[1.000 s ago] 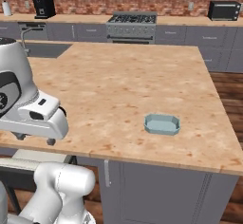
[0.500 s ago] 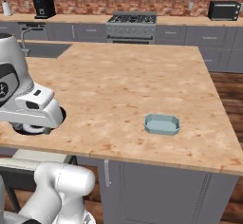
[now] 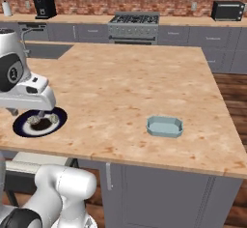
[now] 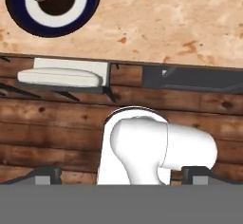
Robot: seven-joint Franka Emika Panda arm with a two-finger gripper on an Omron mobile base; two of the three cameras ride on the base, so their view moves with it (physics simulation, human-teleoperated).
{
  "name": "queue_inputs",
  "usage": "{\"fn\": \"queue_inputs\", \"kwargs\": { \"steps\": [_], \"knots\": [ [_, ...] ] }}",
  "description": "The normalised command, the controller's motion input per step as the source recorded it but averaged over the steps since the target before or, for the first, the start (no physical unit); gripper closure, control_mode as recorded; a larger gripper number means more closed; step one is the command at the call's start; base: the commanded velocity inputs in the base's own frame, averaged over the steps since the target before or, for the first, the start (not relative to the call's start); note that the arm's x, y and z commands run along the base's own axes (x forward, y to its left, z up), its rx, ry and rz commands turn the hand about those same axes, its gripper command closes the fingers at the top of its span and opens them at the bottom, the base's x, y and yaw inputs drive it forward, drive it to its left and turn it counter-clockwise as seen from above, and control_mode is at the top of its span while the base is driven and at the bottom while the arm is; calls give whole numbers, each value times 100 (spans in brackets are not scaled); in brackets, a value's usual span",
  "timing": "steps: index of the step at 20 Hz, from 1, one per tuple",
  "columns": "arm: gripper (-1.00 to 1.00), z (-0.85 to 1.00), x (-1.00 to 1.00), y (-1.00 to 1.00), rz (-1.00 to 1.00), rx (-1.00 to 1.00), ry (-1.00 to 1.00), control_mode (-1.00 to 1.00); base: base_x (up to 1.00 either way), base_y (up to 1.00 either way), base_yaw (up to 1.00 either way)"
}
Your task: Place two dumplings into each of the tupperware containers and then place the containers in the fridge.
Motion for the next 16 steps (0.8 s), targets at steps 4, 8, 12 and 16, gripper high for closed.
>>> {"fn": "queue_inputs", "kwargs": {
  "steps": [4,8,12,16],
  "knots": [
    [-100,-31,41,27,13,1,0,-100,0,0,0],
    [-100,-39,42,32,13,0,2,-100,0,0,0],
    [-100,-33,54,37,16,1,3,-100,0,0,0],
    [-100,-28,39,36,18,1,5,-100,0,0,0]
  ]
}}
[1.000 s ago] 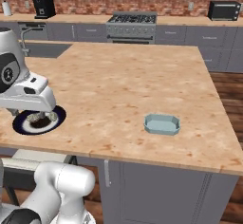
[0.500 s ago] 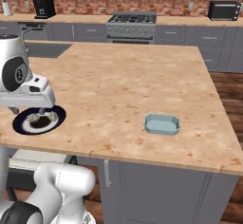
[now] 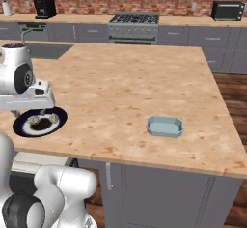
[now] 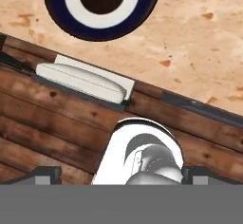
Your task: Place two dumplings into each of the tupperware containers and then place the containers in the fridge.
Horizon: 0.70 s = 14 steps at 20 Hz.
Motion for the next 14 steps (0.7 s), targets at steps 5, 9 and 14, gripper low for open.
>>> {"fn": "queue_inputs", "kwargs": {
  "steps": [5,9,14],
  "knots": [
    [-100,-26,23,28,20,1,5,-100,0,0,0],
    [-100,-19,26,28,18,0,3,-100,0,0,0],
    [-100,-31,50,16,3,0,0,-100,0,0,0]
  ]
}}
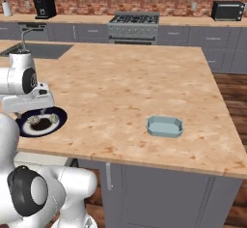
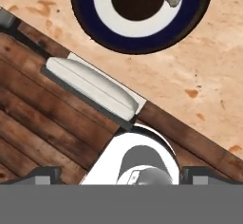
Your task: Place two dumplings into each of the tupperware containers and then place the containers in the fridge.
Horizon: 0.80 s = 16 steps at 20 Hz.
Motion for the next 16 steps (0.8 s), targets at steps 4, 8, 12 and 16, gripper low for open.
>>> {"fn": "queue_inputs", "kwargs": {
  "steps": [4,8,12,16],
  "knots": [
    [-100,-45,69,23,0,0,1,-100,0,0,0],
    [-100,-47,60,31,1,0,0,-100,0,0,0],
    [-100,-32,62,28,0,0,0,-100,0,0,0],
    [-100,-33,60,9,0,0,0,-100,0,0,0]
  ]
}}
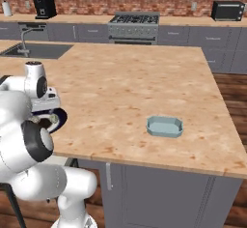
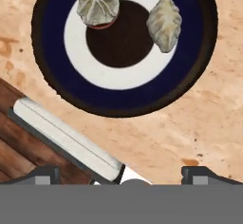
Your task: Place two dumplings into each of the tupperware containers and then place the containers in the fridge.
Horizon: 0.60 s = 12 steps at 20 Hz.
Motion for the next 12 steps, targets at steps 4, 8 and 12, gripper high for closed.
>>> {"fn": "queue_inputs", "kwargs": {
  "steps": [4,8,12],
  "knots": [
    [-100,-39,35,0,0,0,0,-100,0,0,0],
    [-100,-30,19,0,0,0,0,-100,0,0,0],
    [-100,-35,34,6,0,0,0,-100,0,0,0]
  ]
}}
